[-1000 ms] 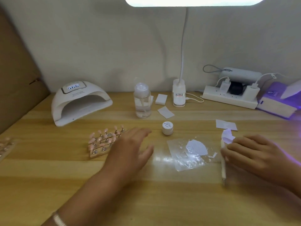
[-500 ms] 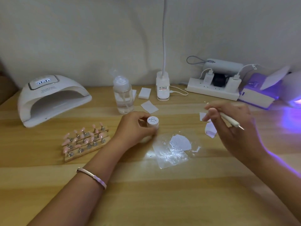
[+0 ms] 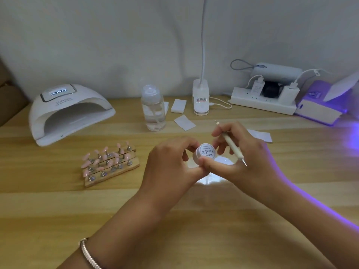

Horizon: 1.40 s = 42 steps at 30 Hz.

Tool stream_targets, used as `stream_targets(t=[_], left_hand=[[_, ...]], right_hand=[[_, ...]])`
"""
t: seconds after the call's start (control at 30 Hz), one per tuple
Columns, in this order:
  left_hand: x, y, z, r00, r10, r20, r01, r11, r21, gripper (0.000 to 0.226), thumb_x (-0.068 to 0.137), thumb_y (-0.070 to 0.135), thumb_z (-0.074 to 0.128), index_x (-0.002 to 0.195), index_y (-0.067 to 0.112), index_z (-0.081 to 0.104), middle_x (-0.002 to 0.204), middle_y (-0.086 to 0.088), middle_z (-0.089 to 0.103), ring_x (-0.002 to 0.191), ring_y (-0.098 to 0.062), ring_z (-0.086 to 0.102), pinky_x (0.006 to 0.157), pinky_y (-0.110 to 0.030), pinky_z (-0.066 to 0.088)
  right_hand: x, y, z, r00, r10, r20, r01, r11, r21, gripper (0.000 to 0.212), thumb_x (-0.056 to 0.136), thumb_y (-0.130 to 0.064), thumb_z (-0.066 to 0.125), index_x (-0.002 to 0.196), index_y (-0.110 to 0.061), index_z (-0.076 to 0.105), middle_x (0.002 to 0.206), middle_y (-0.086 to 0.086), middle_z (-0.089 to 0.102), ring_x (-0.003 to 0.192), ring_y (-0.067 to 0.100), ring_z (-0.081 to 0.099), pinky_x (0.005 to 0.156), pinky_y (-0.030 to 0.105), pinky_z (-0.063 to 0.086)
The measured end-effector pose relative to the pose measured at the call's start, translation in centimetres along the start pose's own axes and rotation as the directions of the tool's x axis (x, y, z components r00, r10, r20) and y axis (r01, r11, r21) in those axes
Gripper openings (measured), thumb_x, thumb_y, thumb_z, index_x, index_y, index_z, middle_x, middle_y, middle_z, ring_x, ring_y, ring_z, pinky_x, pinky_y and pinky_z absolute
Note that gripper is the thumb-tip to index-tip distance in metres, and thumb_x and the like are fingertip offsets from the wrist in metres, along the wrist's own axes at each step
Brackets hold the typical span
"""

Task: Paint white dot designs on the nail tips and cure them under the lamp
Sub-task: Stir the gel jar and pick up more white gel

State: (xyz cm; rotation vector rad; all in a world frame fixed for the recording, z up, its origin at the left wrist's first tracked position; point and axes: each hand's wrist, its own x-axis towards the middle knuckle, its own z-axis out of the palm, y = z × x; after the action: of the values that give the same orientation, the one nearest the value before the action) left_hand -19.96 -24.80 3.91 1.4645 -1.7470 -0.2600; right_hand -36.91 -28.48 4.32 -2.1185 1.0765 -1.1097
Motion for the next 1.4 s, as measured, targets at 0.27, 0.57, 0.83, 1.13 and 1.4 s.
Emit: stream_targets(t=[0.27,0.57,0.83,1.13,1.4], left_hand=[[0.6,-0.9,-0.4,0.984,0.034,0.174,0.015,0.962,-0.273,0.02,0.072,0.02,0.083,0.091,0.024,0.078,0.079,0.007,0.072,0.073,-0.017,0.063,0.059,-0.038,0.053],[1.2,-2.9,-1.3,0.936,-0.088,0.341,0.255,0.838,-0.483,0.035,0.064,0.01,0.087,0.095,0.024,0.077,0.092,-0.001,0.076,0.079,-0.015,0.066,0.076,-0.033,0.055],[1.8,-2.8,0.1,0.99,0.081,0.114,-0.064,0.988,-0.144,0.046,0.072,0.0,0.083,0.114,0.017,0.073,0.104,0.003,0.073,0.09,-0.011,0.063,0.077,-0.03,0.052],[3.0,-2.1,1.2,0.95,0.224,0.22,-0.237,0.971,0.035,0.048,0.076,0.007,0.082,0.12,0.019,0.07,0.104,0.0,0.065,0.089,-0.011,0.051,0.079,-0.033,0.049],[3.8,-2.5,2.0,0.902,0.38,0.203,-0.409,0.903,0.13,0.042,0.078,0.0,0.08,0.116,0.017,0.073,0.1,-0.001,0.065,0.082,-0.02,0.064,0.067,-0.04,0.055]], right_hand=[[0.0,0.9,-1.1,0.986,-0.129,0.101,0.126,0.991,0.031,0.041,0.073,-0.028,0.081,0.102,-0.028,0.052,0.09,-0.011,0.062,0.084,0.008,0.06,0.07,0.016,0.047],[2.9,1.0,-4.8,0.982,-0.18,0.062,0.171,0.976,0.134,0.038,0.076,-0.031,0.08,0.102,-0.027,0.054,0.095,-0.01,0.07,0.083,0.01,0.066,0.073,0.017,0.05],[4.7,7.9,-3.0,0.99,0.134,0.033,-0.105,0.887,-0.45,0.036,0.08,-0.03,0.079,0.105,-0.02,0.056,0.097,-0.001,0.06,0.095,0.023,0.056,0.078,0.031,0.042],[4.6,9.0,-2.4,0.994,0.102,0.048,-0.056,0.818,-0.572,0.029,0.092,-0.035,0.064,0.116,-0.018,0.06,0.102,-0.002,0.052,0.107,0.029,0.049,0.088,0.033,0.033],[-0.1,6.3,-3.6,0.915,0.055,-0.4,-0.048,0.998,0.027,0.027,0.095,-0.033,0.045,0.075,-0.035,0.064,0.067,-0.01,0.063,0.068,0.008,0.058,0.065,0.026,0.043]])
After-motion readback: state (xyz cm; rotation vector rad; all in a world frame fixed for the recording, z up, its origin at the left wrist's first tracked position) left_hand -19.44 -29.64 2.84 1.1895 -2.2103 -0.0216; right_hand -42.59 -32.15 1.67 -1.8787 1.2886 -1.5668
